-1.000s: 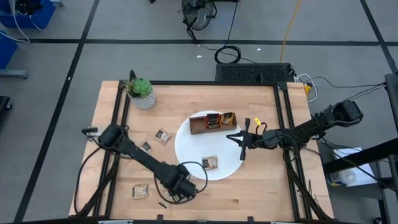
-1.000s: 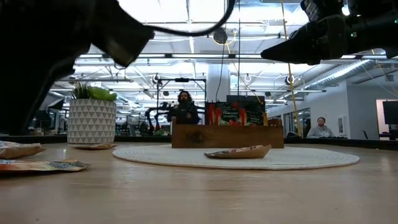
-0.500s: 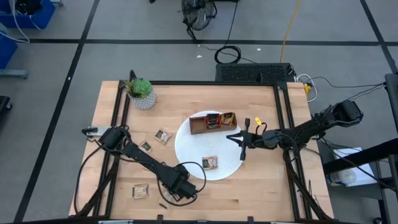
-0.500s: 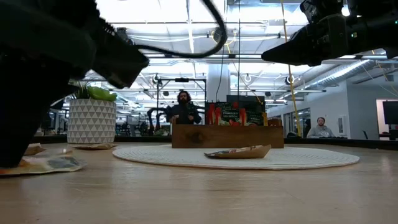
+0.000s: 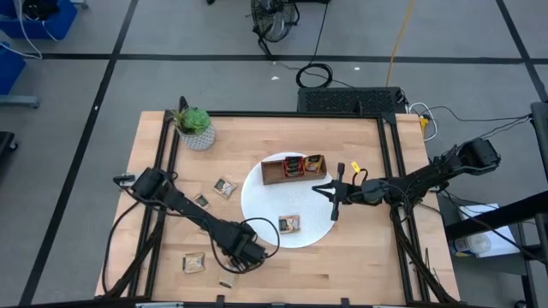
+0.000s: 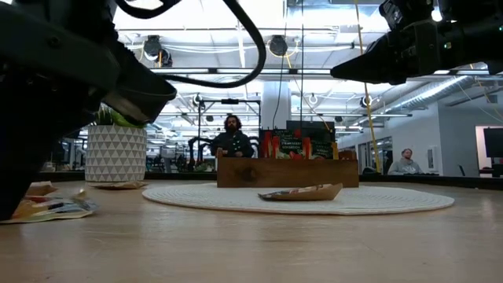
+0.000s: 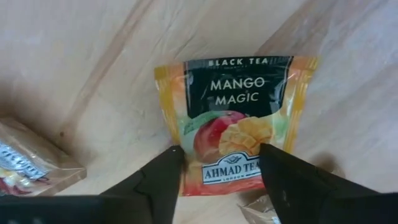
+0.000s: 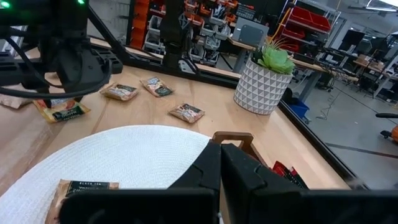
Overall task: Pick & Place Tea
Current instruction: Put the yellow tea bag into the right section of the wooden organizer
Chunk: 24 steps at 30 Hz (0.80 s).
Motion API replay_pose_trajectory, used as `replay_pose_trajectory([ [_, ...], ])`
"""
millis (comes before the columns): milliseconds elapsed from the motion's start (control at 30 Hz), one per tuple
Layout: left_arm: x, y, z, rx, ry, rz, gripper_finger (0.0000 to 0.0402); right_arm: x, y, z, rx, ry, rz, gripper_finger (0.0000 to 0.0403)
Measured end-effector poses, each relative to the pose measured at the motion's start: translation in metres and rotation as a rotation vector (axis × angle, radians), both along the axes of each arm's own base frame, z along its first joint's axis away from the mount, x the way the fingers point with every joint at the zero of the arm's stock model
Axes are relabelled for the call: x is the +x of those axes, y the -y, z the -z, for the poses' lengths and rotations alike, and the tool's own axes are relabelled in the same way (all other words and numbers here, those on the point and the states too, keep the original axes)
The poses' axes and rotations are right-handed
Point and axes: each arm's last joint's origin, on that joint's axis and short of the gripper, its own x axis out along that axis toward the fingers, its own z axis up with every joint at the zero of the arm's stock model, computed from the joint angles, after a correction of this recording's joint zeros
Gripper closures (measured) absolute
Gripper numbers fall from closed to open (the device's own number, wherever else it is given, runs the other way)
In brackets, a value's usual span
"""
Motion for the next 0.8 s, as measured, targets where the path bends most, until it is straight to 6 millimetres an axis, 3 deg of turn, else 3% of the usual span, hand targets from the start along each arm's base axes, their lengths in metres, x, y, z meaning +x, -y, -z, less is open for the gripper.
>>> replay_pose_trajectory([
  [267, 0.002, -0.007, 0.004, -0.036, 0.009, -0.008, 0.0315, 0.0, 0.0, 0.0, -0.001, -0.002, 0.0, 0.0403],
  [367, 0.004, -0.01, -0.001, -0.042, -0.002, 0.062, 0.0372, 0.0, 0.0, 0.0, -0.001, -0.002, 0.0, 0.0403],
  [433, 0.005, -0.012, -0.008, -0.012, -0.004, 0.096, 0.0381, 0.0, 0.0, 0.0, 0.0, -0.002, 0.0, 0.0403],
  [567, 0.011, -0.019, -0.038, 0.266, 0.062, 0.181, 0.0381, 0.0, 0.0, 0.0, 0.003, 0.003, -0.002, 0.0403],
  [700, 0.022, -0.023, -0.087, 0.544, 0.239, 0.29, 0.0382, 0.0, 0.0, -0.002, 0.012, 0.017, -0.003, 0.0403],
  [800, 0.033, -0.025, -0.102, 0.799, 0.352, 0.4, 0.0382, 0.0, 0.0, -0.003, 0.033, 0.033, 0.001, 0.0403],
])
